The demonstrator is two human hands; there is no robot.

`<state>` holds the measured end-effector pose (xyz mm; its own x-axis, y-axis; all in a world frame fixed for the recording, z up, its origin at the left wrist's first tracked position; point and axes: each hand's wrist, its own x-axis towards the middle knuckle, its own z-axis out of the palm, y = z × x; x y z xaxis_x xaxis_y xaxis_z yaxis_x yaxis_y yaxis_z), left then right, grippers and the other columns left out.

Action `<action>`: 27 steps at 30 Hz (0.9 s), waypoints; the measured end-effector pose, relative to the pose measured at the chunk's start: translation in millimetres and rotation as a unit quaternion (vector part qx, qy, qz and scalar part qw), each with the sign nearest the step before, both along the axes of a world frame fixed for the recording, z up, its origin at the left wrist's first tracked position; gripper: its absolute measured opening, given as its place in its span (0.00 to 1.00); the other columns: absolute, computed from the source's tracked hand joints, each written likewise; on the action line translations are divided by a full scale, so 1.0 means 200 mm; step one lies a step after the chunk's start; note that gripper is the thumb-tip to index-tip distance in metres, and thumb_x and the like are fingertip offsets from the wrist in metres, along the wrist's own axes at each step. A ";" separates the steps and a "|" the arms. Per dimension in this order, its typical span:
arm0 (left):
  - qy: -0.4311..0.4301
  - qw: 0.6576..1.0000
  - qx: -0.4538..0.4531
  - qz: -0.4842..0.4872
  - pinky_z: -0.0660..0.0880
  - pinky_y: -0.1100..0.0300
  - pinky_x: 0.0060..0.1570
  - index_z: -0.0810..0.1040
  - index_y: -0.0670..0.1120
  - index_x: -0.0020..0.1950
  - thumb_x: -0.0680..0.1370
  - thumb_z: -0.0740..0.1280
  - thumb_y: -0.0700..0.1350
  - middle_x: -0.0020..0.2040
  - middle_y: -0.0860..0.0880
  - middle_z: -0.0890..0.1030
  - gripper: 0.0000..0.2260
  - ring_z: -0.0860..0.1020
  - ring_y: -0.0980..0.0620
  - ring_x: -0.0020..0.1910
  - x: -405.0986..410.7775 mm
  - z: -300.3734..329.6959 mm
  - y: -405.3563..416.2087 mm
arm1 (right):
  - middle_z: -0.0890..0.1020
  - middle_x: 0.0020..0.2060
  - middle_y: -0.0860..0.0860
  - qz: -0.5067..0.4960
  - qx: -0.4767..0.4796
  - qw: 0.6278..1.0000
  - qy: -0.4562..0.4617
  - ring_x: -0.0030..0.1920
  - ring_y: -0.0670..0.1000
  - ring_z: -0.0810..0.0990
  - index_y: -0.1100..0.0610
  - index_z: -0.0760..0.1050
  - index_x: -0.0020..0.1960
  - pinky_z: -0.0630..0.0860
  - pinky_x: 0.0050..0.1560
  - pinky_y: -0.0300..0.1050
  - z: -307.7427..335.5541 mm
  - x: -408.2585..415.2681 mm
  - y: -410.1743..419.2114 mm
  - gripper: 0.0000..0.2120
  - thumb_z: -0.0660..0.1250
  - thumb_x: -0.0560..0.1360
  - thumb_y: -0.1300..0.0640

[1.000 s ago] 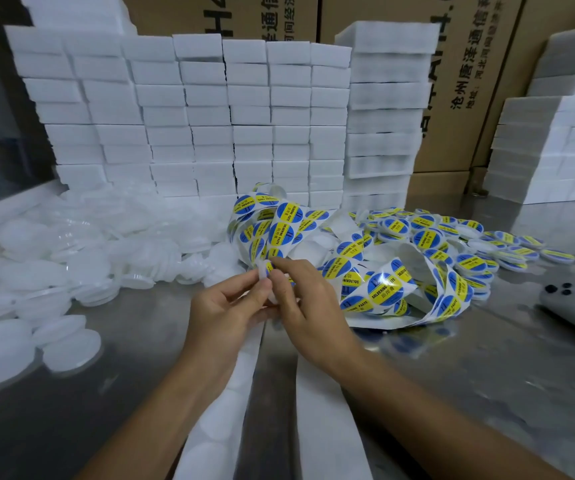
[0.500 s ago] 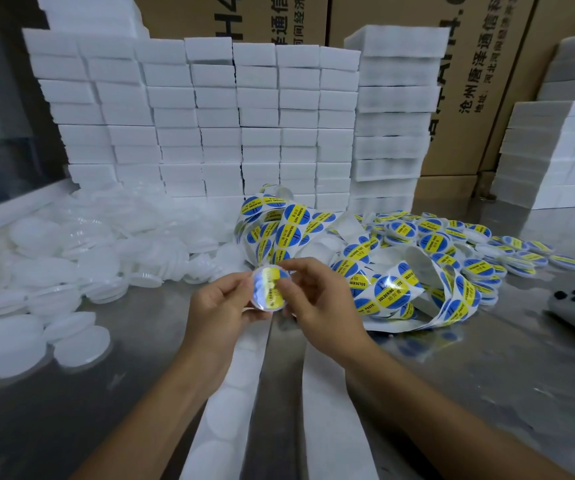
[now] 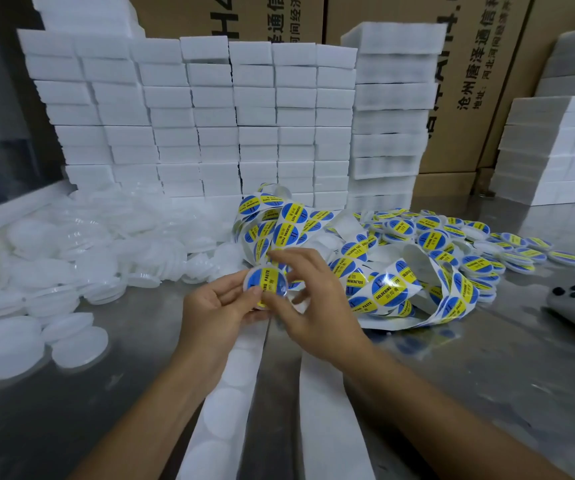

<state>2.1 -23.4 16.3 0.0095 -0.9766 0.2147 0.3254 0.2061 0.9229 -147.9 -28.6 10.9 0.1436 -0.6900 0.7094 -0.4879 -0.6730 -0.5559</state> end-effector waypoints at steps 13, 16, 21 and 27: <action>-0.131 0.991 -0.028 -0.014 0.80 0.59 0.41 0.86 0.52 0.45 0.68 0.71 0.55 0.41 0.50 0.86 0.11 0.82 0.53 0.41 -0.07 -0.06 0.01 | 0.83 0.52 0.45 -0.011 0.003 1.000 -0.015 0.50 0.43 0.80 0.52 0.82 0.53 0.76 0.49 0.35 0.13 -0.20 -0.07 0.15 0.78 0.69 0.50; -0.276 0.959 -0.055 -0.031 0.77 0.60 0.45 0.84 0.58 0.46 0.70 0.76 0.52 0.44 0.57 0.84 0.06 0.81 0.58 0.45 -0.13 -0.13 0.02 | 0.82 0.47 0.41 -0.140 0.015 0.987 -0.078 0.47 0.41 0.79 0.48 0.76 0.49 0.75 0.45 0.37 0.23 -0.38 -0.19 0.13 0.74 0.71 0.43; -0.371 0.921 -0.077 -0.092 0.72 0.71 0.51 0.82 0.62 0.45 0.67 0.76 0.54 0.51 0.56 0.82 0.09 0.78 0.60 0.52 -0.16 -0.17 0.02 | 0.81 0.49 0.50 -0.329 0.118 0.936 0.025 0.44 0.49 0.76 0.54 0.77 0.50 0.71 0.43 0.46 0.36 -0.73 -0.51 0.17 0.72 0.73 0.42; -0.439 0.889 -0.065 -0.111 0.66 0.67 0.65 0.80 0.69 0.51 0.69 0.77 0.54 0.62 0.64 0.72 0.15 0.68 0.69 0.64 -0.17 -0.17 0.02 | 0.78 0.52 0.58 -0.398 0.177 0.888 0.145 0.48 0.57 0.77 0.59 0.77 0.51 0.74 0.45 0.49 0.28 -0.89 -0.70 0.12 0.70 0.75 0.51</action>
<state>-31.8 -20.3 -17.3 -0.4072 -0.8999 0.1558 -0.4622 0.3502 0.8147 -326.6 -167.9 66.2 -0.3480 -0.8274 0.4409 -0.8886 0.1412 -0.4364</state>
